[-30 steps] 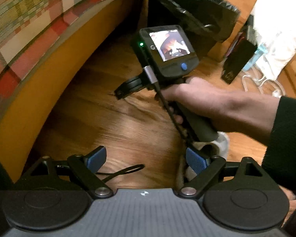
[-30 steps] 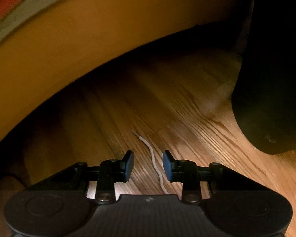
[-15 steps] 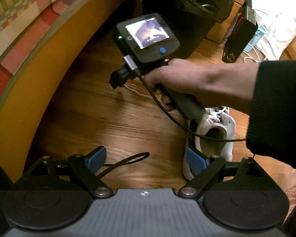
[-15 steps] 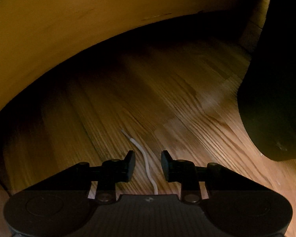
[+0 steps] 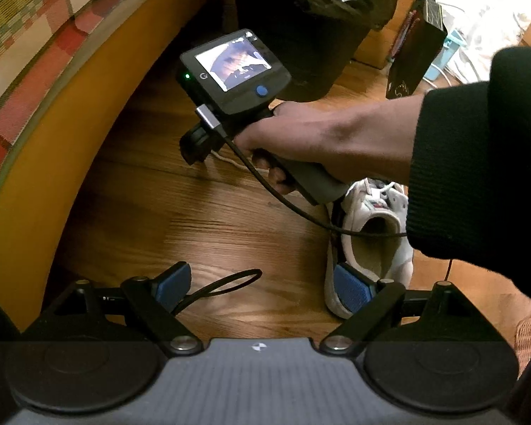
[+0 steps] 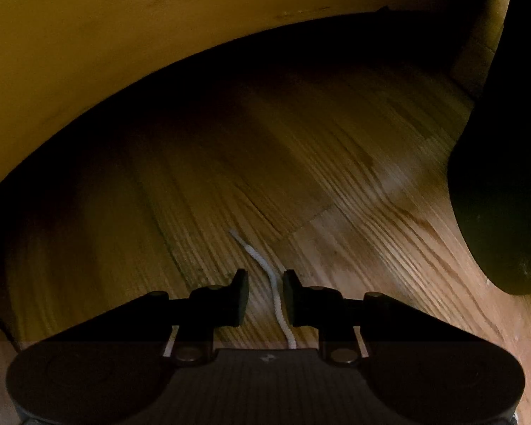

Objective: Lace up shoes with both hands
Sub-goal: 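Lower the right tool to the floor and grasp the white lace end, then lift the white lace with the right tool and carry it to the sneaker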

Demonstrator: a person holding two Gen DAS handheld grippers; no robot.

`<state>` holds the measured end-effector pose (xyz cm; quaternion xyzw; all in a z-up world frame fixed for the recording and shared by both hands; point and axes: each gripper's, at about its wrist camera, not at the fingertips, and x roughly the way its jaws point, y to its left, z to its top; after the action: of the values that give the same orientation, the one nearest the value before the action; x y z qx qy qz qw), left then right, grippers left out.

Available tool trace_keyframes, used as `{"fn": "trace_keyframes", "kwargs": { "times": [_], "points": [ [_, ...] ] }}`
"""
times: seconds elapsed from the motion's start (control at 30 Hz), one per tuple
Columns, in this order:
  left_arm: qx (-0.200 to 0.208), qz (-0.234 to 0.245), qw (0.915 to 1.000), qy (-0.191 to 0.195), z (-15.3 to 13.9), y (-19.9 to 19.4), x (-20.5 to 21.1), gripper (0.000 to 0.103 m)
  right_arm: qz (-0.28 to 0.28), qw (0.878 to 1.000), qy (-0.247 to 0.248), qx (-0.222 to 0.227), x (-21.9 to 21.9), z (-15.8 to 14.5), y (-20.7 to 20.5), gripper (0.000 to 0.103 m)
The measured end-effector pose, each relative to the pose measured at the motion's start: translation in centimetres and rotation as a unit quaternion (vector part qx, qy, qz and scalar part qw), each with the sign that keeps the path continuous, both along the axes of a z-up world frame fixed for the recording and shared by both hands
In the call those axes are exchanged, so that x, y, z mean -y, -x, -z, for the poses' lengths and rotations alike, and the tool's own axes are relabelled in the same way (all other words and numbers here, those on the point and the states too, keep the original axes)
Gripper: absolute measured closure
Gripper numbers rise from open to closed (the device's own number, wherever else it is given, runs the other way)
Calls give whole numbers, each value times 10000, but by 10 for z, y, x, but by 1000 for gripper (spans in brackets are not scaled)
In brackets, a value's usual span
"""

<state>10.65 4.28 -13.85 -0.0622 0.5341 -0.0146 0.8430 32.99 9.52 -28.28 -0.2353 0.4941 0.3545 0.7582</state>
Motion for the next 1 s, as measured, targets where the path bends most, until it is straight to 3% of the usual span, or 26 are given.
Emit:
{"fn": "trace_keyframes", "kwargs": {
  "times": [0.13, 0.27, 0.43, 0.53, 0.77, 1.0],
  "points": [
    [-3, -8, 10000, 48, -1, -1, 1, 12, 70, 9999, -94, -46, -1, -2, 4, 83],
    [3, -29, 10000, 72, -1, 0, 1, 12, 113, 9997, -231, -2, 4, -1, 9, 98],
    [-1, 19, 10000, 16, 0, -2, 1, 12, 139, 9995, -201, 191, 9, -5, 13, 98],
    [9, 11, 10000, 19, 0, -2, 0, 12, 341, 9981, -496, 154, 21, -19, 13, 98],
    [210, -5, 9996, 203, -3, 0, -1, 13, 708, 9878, -1343, 341, 89, -77, 25, 98],
    [323, 33, 9991, 286, -6, 1, 1, 14, 1015, 9816, -1534, 518, 174, -118, 52, 98]
  ]
}}
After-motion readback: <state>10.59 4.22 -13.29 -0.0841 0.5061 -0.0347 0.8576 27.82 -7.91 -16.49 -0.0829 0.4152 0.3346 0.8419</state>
